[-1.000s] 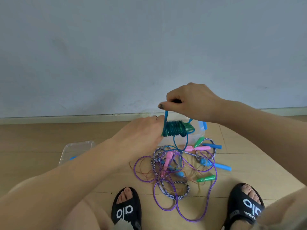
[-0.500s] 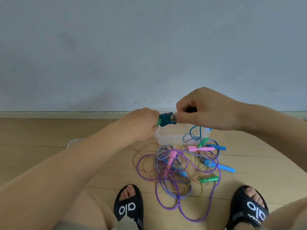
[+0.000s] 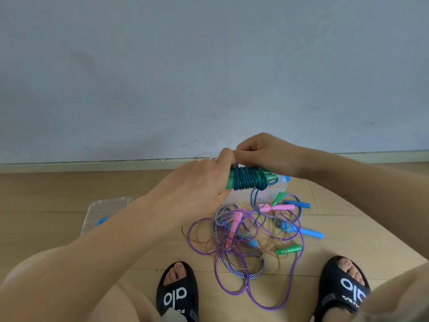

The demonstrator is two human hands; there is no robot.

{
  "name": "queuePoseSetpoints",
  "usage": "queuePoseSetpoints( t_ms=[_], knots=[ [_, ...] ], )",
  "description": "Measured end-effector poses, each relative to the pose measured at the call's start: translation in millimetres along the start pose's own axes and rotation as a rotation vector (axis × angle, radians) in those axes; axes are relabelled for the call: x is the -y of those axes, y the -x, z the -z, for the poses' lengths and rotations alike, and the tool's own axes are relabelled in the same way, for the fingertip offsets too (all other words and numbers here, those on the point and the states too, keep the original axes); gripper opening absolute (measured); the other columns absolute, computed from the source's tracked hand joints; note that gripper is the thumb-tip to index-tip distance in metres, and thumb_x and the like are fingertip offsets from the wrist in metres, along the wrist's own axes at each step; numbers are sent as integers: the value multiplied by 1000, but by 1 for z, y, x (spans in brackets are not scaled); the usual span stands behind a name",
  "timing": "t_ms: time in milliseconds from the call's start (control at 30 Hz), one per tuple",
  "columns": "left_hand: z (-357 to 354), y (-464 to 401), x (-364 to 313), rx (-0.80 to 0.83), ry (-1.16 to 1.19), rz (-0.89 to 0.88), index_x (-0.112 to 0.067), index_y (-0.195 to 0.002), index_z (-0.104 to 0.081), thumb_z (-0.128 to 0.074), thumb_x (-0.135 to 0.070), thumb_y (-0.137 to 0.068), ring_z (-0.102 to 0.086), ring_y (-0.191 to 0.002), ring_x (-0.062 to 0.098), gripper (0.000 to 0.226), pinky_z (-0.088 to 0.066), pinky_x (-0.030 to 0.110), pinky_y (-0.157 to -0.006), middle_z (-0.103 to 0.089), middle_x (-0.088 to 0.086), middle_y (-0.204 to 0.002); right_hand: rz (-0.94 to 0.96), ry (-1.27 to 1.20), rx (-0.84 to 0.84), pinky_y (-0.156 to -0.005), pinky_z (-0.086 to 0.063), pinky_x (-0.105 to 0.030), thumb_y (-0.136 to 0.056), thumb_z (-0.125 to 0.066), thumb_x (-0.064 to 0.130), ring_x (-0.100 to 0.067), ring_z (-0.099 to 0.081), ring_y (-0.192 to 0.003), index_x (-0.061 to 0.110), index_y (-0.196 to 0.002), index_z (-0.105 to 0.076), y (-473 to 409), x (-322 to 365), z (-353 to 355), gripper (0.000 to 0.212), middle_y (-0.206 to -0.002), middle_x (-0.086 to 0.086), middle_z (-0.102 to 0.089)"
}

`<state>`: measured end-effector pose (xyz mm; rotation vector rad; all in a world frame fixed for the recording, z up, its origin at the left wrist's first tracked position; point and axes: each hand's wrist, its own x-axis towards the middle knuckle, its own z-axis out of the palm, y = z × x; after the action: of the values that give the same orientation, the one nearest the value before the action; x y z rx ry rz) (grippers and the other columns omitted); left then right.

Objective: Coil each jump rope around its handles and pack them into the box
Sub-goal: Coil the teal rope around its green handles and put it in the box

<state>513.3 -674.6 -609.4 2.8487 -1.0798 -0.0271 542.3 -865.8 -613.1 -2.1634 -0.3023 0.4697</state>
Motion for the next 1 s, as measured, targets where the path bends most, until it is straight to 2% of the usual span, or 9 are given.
queuePoseSetpoints(
  t_ms=[133,267,367,533,633,767,833,900,1000],
  knots=[
    [-2,5,-2,-35,100,-33,-27,-101,-18,-54,-24,-92,-47,-46,23,37,-36,37,-45,-46,2,-57,2,-132,80,-53,-21,-31,-97,-56,27,-15,-24,-55,-8,-73,-42,1,0,-6,45,-65,-9,-29],
    [0,1,-1,-21,156,-60,-25,-106,-18,-55,-22,-91,-49,-46,27,40,-42,44,-47,-52,8,-60,25,-197,60,-52,-19,-26,-96,-56,21,-12,-21,-51,-2,-68,-45,-1,5,1,38,-53,6,-28],
    [1,2,-4,15,127,-81,-23,-110,-19,-55,-23,-92,-50,-47,26,41,-45,44,-47,-51,6,-60,13,-185,78,-51,-21,-24,-97,-56,20,-11,-23,-51,12,-60,-42,-1,1,-2,40,-53,5,-29],
    [-1,3,-6,26,115,-101,-21,-114,-22,-55,-19,-92,-47,-44,25,40,-40,41,-43,-43,3,-54,-88,-296,229,-59,-42,-26,-98,-57,28,-22,-51,-64,3,-76,-62,1,-10,-13,33,-75,-15,-59],
    [-1,3,-8,55,155,-75,-22,-112,-24,-55,-20,-92,-45,-47,23,38,-37,38,-45,-43,2,-56,-120,-313,281,-55,-42,-24,-100,-53,28,-16,-52,-59,4,-77,-62,1,-15,-12,35,-74,-13,-58],
    [4,-1,1,-17,244,0,-25,-104,-27,-56,-21,-91,-49,-57,20,32,-34,32,-51,-52,1,-68,-96,-251,238,-49,-26,-23,-91,-51,16,-11,-29,-48,12,-62,-42,5,-19,-16,30,-54,-1,-36],
    [6,-5,8,-92,310,76,-23,-99,-29,-55,-19,-91,-50,-60,22,28,-37,33,-54,-53,2,-69,-175,-190,185,-45,-22,-22,-98,-40,29,-13,-22,-48,15,-61,-36,4,-19,-28,39,-52,2,-30],
    [5,-11,17,-114,317,153,-19,-97,-30,-53,-17,-91,-50,-60,22,24,-36,35,-53,-52,4,-68,-268,-196,96,-44,-21,-21,-102,-28,43,-14,-22,-44,19,-56,-36,3,-19,-45,52,-47,4,-30],
    [-2,-18,36,-61,251,263,-16,-99,-31,-51,-16,-91,-52,-63,30,22,-39,39,-54,-52,8,-72,-251,-104,-50,-50,-26,-25,-102,-25,49,-17,-31,-47,18,-57,-42,10,-10,-64,57,-51,0,-38]
  ],
)
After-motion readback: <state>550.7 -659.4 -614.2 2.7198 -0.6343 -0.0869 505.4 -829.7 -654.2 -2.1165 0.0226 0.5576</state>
